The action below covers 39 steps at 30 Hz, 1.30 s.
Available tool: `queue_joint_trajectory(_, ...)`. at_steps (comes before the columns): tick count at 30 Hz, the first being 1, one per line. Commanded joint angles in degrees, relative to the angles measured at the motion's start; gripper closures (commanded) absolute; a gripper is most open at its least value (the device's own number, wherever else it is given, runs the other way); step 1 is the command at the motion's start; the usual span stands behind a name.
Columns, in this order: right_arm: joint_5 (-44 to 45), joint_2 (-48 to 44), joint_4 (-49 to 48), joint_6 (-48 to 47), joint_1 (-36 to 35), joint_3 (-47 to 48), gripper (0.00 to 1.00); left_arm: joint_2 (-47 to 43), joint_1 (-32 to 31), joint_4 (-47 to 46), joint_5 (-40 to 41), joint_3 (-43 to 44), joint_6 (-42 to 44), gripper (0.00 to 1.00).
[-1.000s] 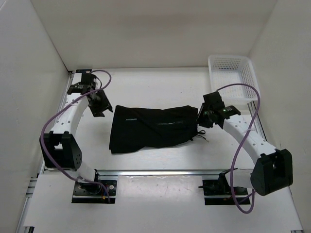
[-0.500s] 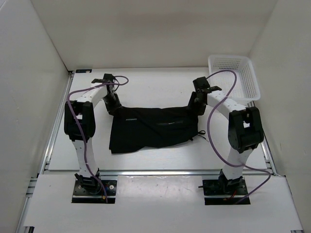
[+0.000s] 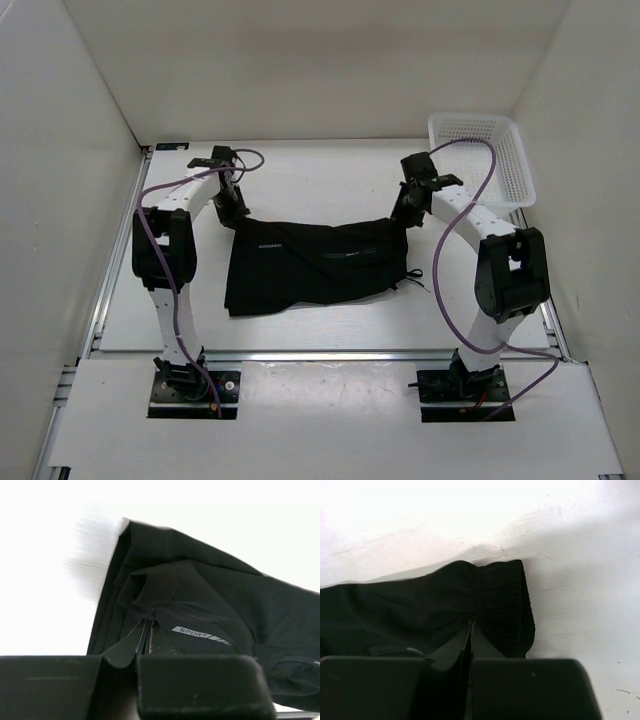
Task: Fold and stack the shorts
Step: Fold the shorts
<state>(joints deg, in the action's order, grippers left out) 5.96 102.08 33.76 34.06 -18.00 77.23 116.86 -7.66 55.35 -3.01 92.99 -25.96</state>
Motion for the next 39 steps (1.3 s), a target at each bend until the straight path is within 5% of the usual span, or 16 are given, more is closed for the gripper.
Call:
queue_joint_trajectory(1,1.6,-3.47,-0.97,-0.67,0.25,3.1,1.0,-4.01,1.5,-0.33,1.16,2.55,0.2,0.9)
queue_joint_trajectory(2,1.6,-3.47,-0.97,-0.67,0.25,3.71,1.0,-3.48,2.12,-0.33,-0.06,3.42,0.73,0.88)
queue_joint_trajectory(3,1.6,-3.47,-0.28,-1.27,0.25,4.24,1.0,-2.78,2.12,-0.33,-1.29,3.43,1.34,0.71)
queue_joint_trajectory(4,1.6,-2.77,-0.27,-1.28,0.25,4.24,1.0,-1.3,2.12,-0.33,-3.04,4.12,1.35,0.38)
queue_joint_trajectory(5,1.6,-2.16,-0.27,-1.28,0.25,4.24,1.0,-0.59,2.12,-0.33,-3.06,4.13,1.35,0.25)
queue_joint_trajectory(6,2.12,-2.15,0.51,-1.28,0.77,4.24,0.87,0.03,2.12,-0.33,-3.06,4.65,1.35,0.15)
queue_joint_trajectory(9,2.13,-2.15,0.52,-1.28,0.77,3.02,0.46,2.4,1.6,-0.33,-3.06,5.18,1.35,0.09)
queue_joint_trajectory(11,2.13,-2.15,0.52,-0.67,0.77,1.27,0.37,4.33,1.6,-0.33,-3.06,5.97,1.35,0.09)
queue_joint_trajectory(14,0.82,-2.15,0.52,-0.67,0.77,-0.41,0.36,5.92,1.6,-0.33,-4.37,7.38,2.04,0.33)
queue_joint_trajectory(16,0.81,-2.15,0.52,-0.14,0.77,-2.25,0.36,5.93,1.6,-0.33,-4.99,7.91,2.66,0.76)
queue_joint_trajectory(17,0.12,-2.15,-0.09,-0.14,0.77,-2.96,0.36,5.93,1.6,-0.33,-4.99,7.91,2.66,0.88)
queue_joint_trajectory(24,-3.31,-2.76,-2.12,1.62,0.77,-7.09,0.48,3.92,1.6,-0.33,-4.99,7.91,2.66,0.9)
queue_joint_trajectory(25,-3.93,-3.46,-2.81,1.62,0.77,-7.7,0.72,3.38,2.12,-0.33,-4.99,7.91,2.66,0.9)
queue_joint_trajectory(28,-2.98,-6.19,-3.52,3.02,0.77,-8.24,1.0,1.01,2.65,0.46,-4.99,7.91,2.66,0.9)
queue_joint_trajectory(34,-0.07,-10.41,-3.52,3.55,0.77,-5.96,1.0,-1.99,5.11,3.18,-3.15,10.1,3.8,0.9)
queue_joint_trajectory(39,1.07,-3.06,-2.91,2.41,0.77,0.62,1.0,2.93,6.34,5.2,-3.94,15.71,4.42,0.9)
